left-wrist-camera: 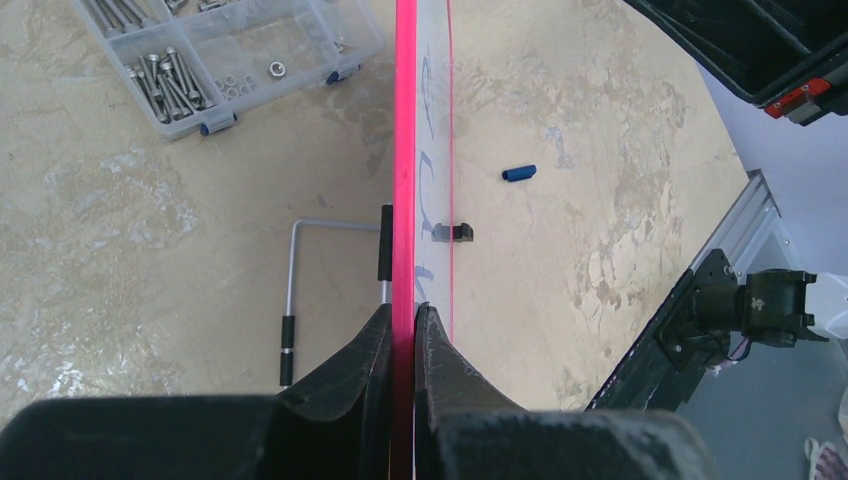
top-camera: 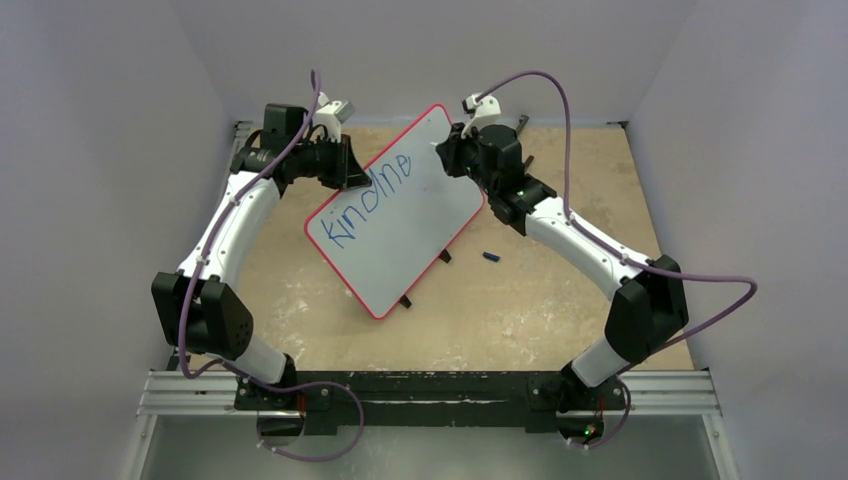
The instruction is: Write a sentence on the whiteboard
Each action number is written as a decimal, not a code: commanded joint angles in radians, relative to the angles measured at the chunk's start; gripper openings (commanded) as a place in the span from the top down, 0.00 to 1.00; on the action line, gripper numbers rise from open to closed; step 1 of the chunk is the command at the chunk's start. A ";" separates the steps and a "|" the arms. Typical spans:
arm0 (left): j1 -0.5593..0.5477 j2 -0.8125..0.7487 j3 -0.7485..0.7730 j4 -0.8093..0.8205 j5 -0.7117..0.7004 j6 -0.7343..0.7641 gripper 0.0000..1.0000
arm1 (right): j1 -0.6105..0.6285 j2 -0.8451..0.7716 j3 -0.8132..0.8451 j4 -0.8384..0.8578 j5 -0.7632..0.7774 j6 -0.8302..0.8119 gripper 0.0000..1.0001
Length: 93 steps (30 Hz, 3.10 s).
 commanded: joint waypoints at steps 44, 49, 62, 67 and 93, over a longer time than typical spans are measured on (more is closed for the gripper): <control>-0.027 -0.013 -0.008 -0.059 -0.010 0.067 1.00 | -0.012 0.098 0.076 0.037 -0.249 0.001 1.00; -0.027 -0.014 -0.009 -0.059 -0.010 0.067 1.00 | -0.012 0.084 0.040 0.039 -0.252 0.001 1.00; -0.027 -0.019 -0.010 -0.058 -0.010 0.067 1.00 | -0.015 0.098 0.033 -0.004 -0.149 0.020 1.00; -0.027 -0.021 -0.011 -0.057 -0.009 0.068 1.00 | -0.016 0.110 0.039 -0.019 -0.137 0.019 1.00; -0.027 -0.023 -0.009 -0.056 -0.004 0.063 1.00 | -0.015 0.066 0.004 -0.029 -0.284 0.005 1.00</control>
